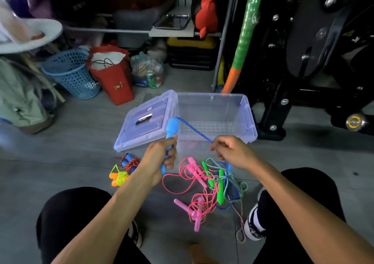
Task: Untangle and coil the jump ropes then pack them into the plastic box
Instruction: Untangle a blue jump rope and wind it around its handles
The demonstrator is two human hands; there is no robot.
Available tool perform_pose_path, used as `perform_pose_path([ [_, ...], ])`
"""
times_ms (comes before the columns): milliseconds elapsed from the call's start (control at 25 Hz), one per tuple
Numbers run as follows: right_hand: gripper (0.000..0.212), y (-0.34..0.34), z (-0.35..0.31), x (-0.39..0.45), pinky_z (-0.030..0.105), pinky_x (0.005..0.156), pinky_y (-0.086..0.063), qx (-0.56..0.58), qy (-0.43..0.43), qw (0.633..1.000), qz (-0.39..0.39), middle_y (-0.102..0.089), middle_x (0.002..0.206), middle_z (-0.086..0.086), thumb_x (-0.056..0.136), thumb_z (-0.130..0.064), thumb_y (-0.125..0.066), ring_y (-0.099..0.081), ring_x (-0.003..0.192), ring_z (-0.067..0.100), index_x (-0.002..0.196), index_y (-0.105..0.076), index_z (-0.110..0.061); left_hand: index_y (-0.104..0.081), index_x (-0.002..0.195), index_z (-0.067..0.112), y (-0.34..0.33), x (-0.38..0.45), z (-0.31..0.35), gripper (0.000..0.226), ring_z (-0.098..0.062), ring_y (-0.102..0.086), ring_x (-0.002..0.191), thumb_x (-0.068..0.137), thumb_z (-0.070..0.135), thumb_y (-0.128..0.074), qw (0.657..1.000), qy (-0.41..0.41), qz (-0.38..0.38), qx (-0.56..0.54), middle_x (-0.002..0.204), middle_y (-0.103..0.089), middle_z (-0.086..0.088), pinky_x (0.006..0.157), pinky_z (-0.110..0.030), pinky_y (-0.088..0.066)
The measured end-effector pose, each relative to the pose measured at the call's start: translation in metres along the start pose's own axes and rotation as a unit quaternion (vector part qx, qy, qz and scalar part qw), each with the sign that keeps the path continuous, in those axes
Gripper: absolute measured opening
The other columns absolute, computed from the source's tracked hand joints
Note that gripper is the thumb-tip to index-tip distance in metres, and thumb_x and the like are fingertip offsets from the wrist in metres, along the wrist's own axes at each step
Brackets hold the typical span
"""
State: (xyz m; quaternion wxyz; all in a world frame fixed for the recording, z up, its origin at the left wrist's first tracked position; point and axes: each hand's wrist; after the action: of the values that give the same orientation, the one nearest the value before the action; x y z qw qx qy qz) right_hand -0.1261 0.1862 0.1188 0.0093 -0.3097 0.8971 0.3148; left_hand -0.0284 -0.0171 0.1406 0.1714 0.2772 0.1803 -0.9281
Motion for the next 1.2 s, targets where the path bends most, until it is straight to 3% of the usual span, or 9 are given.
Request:
perform_pose_path([
  [120,0.023,-0.005,-0.003,0.003,0.032,0.054,-0.037,-0.067,0.04,0.997,-0.009,-0.055,0.056,-0.012,0.096,-0.017,-0.05,-0.044,0.049,0.005,0.083,-0.067,-0.023,-0.044,0.073,0.02,0.002,0.01,0.008,0.026,-0.006,-0.021,0.034,0.095,0.028,-0.054,0.995,0.034,0.046,-0.08,0.054,-0.036,0.007,0.034,-0.017,-0.018],
  [200,0.022,-0.009,-0.018,0.007,0.017,0.05,-0.03,-0.117,0.084,0.989,-0.031,-0.05,0.054,-0.013,0.097,-0.014,-0.05,-0.044,0.048,0.002,0.092,-0.07,-0.014,-0.049,0.073,0.019,-0.003,0.015,0.011,0.026,-0.006,-0.021,0.035,0.09,0.034,-0.062,0.998,0.049,0.04,-0.019,0.062,-0.053,0.005,0.035,-0.016,-0.02],
  [320,0.023,-0.009,-0.038,0.013,0.017,0.051,-0.031,-0.158,0.128,0.975,-0.085,-0.044,0.053,-0.008,0.098,-0.013,-0.047,-0.046,0.049,-0.001,0.094,-0.07,-0.011,-0.063,0.087,0.017,-0.013,0.023,0.024,0.025,-0.007,-0.021,0.039,0.081,0.038,-0.073,0.994,0.067,0.031,0.079,0.088,-0.074,-0.003,0.036,-0.015,-0.024],
  [560,0.02,0.007,-0.036,0.027,0.02,0.054,-0.038,-0.106,0.105,0.988,-0.041,-0.058,0.058,-0.004,0.094,-0.022,-0.056,-0.047,0.05,0.002,0.081,-0.067,-0.013,-0.059,0.078,0.013,-0.017,0.046,0.047,0.018,-0.005,-0.035,0.039,0.095,0.012,-0.055,0.997,-0.063,0.035,-0.026,0.068,-0.063,0.001,0.034,-0.015,-0.025],
  [680,0.025,0.021,-0.006,0.028,0.028,0.06,-0.046,-0.155,0.02,0.981,-0.119,-0.062,0.061,-0.001,0.095,-0.025,-0.053,-0.055,0.053,0.009,0.075,-0.062,-0.015,-0.052,0.076,0.016,0.006,0.072,0.066,0.023,-0.003,-0.034,0.037,0.098,0.01,-0.049,0.978,-0.101,0.098,-0.153,0.058,-0.054,0.005,0.032,-0.013,-0.024],
  [800,0.028,0.028,0.001,0.031,0.017,0.06,-0.039,-0.156,0.049,0.986,-0.033,-0.058,0.063,-0.008,0.099,-0.023,-0.049,-0.051,0.056,0.0,0.077,-0.065,-0.017,-0.058,0.084,0.012,0.012,0.087,0.062,0.007,-0.004,-0.029,0.033,0.089,0.007,-0.058,0.988,-0.029,0.139,0.053,0.058,-0.057,0.0,0.032,-0.014,-0.023],
  [880,0.028,0.029,-0.004,0.033,0.017,0.054,-0.031,-0.111,0.081,0.989,0.056,-0.054,0.06,-0.003,0.099,-0.022,-0.049,-0.045,0.056,0.007,0.078,-0.064,-0.011,-0.058,0.086,0.01,-0.001,0.087,0.046,0.014,-0.01,-0.031,0.032,0.086,0.02,-0.067,0.953,0.015,0.126,0.275,0.061,-0.056,-0.005,0.034,-0.015,-0.025],
  [960,0.03,0.028,-0.002,0.035,0.027,0.055,-0.03,-0.106,0.082,0.989,0.059,-0.051,0.061,0.008,0.099,-0.024,-0.05,-0.038,0.055,0.011,0.078,-0.06,-0.004,-0.054,0.08,0.011,-0.015,0.082,0.035,0.027,-0.018,-0.034,0.038,0.084,0.031,-0.07,0.913,-0.02,0.132,0.386,0.06,-0.047,-0.006,0.04,-0.019,-0.029],
  [1200,0.032,0.019,0.001,0.038,0.032,0.057,-0.035,-0.138,0.094,0.986,-0.028,-0.047,0.056,-0.002,0.098,-0.029,-0.053,-0.044,0.057,0.016,0.068,-0.055,-0.018,-0.067,0.085,0.007,-0.047,0.053,0.03,0.007,-0.003,-0.039,0.041,0.088,0.012,-0.065,0.925,-0.25,0.033,0.286,0.056,-0.052,0.013,0.044,-0.014,-0.033],
])
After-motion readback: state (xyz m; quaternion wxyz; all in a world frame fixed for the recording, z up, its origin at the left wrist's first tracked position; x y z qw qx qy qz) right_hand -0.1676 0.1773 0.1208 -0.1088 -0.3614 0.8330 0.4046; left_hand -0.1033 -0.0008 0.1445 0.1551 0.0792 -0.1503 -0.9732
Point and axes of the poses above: each hand's wrist, its own x-axis towards the middle knuckle, its own y-axis out of the back of the hand, z = x × y
